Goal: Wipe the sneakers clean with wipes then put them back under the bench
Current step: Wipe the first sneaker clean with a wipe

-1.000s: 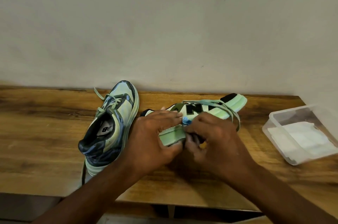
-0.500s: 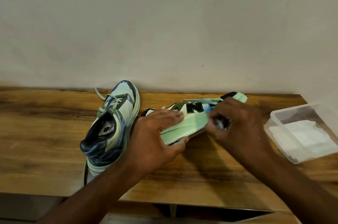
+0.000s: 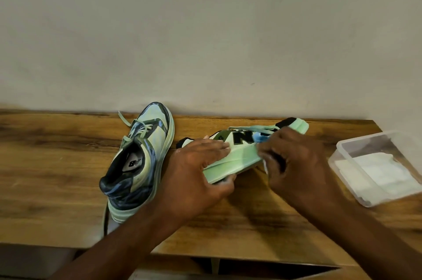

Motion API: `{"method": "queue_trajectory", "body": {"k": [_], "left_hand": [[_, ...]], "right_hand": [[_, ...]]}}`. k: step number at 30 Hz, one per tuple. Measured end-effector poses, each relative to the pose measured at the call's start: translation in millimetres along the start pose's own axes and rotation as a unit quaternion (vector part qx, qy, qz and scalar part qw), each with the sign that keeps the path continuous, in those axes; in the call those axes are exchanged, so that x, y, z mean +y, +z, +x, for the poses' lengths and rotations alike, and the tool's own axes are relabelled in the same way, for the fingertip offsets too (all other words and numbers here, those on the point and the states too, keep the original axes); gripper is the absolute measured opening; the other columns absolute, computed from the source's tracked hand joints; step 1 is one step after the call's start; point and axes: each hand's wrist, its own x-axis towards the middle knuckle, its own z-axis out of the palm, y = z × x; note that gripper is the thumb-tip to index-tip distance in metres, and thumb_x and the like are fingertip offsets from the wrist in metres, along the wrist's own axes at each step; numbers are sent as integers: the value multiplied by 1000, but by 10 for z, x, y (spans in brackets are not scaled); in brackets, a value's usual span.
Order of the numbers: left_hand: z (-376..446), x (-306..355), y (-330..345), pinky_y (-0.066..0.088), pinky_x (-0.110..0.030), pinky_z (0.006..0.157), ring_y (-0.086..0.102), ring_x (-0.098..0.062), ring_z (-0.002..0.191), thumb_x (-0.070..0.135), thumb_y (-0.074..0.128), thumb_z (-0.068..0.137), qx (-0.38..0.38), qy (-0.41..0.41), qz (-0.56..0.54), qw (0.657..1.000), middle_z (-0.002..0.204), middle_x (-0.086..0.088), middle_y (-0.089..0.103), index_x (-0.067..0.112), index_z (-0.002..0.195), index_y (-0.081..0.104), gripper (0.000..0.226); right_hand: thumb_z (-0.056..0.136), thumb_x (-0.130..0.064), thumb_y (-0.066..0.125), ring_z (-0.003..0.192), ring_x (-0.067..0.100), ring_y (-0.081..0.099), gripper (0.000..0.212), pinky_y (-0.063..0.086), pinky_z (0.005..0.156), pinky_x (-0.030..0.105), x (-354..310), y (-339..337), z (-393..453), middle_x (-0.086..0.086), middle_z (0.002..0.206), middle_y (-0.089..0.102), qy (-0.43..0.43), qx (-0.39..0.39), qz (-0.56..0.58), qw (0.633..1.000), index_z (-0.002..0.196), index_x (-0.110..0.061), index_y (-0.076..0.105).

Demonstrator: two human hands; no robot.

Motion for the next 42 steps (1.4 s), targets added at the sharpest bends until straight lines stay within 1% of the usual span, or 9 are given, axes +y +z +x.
{"method": "queue_trajectory", "body": {"k": [6, 12, 16, 25, 28, 32, 35, 39, 42], "left_hand": [[-3, 38, -56, 44, -25, 114, 64, 5, 119, 36, 85, 70, -42, 5, 11, 999, 125, 8, 74, 18, 121, 79, 54], [10, 69, -159, 54, -27, 101, 65, 4, 115, 40, 85, 70, -47, -2, 33, 998, 119, 14, 76, 20, 115, 81, 49], [-19, 80, -165, 53, -30, 102, 64, -2, 119, 38, 86, 74, -86, 42, 64, 993, 123, 11, 75, 17, 120, 79, 50], [-35, 171, 69, 49, -32, 109, 56, -12, 131, 43, 73, 82, -83, 65, 104, 989, 139, 6, 64, 18, 138, 67, 62], [20, 200, 193, 47, -31, 110, 55, -12, 132, 37, 80, 83, -67, 60, 104, 991, 140, 3, 65, 16, 136, 69, 58], [96, 269, 250, 51, -29, 99, 63, -12, 118, 42, 89, 79, -50, 46, 115, 991, 127, 4, 73, 17, 126, 75, 55], [106, 276, 274, 55, -31, 94, 68, -15, 113, 51, 92, 71, -45, 66, 142, 987, 122, 3, 75, 17, 120, 77, 62], [116, 278, 272, 59, -37, 88, 69, -19, 113, 48, 93, 71, -47, 79, 190, 978, 123, 2, 74, 19, 129, 73, 68], [128, 267, 282, 60, -38, 82, 69, -21, 110, 41, 85, 77, -39, 95, 203, 974, 122, 1, 73, 21, 130, 73, 58]], "right_hand": [[75, -1, 86, 83, 6, 63, 28, 57, 67, 26, -173, 108, -91, -7, 95, 67, -57, -82, 53, 994, 97, -17, 80], [78, -9, 87, 76, -5, 58, 24, 41, 72, 8, 274, -251, 17, -8, 89, 72, 58, 28, -15, 998, 98, -21, 82], [81, -12, 86, 82, 4, 67, 19, 52, 73, 19, 368, -319, -12, -9, 90, 74, 121, 61, 42, 990, 97, -23, 82], [79, -6, 86, 87, 3, 64, 27, 56, 73, 19, -47, 50, -222, -8, 97, 71, 1, -6, 42, 999, 100, -21, 81], [78, -5, 86, 86, 5, 64, 28, 57, 71, 23, -27, 22, -209, -7, 96, 72, -9, -18, 35, 999, 100, -21, 80], [78, -15, 88, 72, -1, 66, 18, 53, 67, 12, 178, -233, -95, -13, 84, 73, 85, 25, 42, 995, 91, -24, 80], [79, -18, 88, 75, -2, 69, 17, 52, 67, 8, 412, -379, -2, -15, 84, 75, 174, 77, 97, 977, 93, -23, 80], [79, -11, 87, 82, -3, 66, 21, 48, 76, 5, 237, -240, -67, -12, 89, 74, 123, 58, 57, 989, 96, -22, 82], [79, -8, 87, 81, 1, 65, 24, 57, 75, 19, 66, -106, -146, -7, 93, 75, 51, 23, 30, 998, 98, -20, 81]]}}
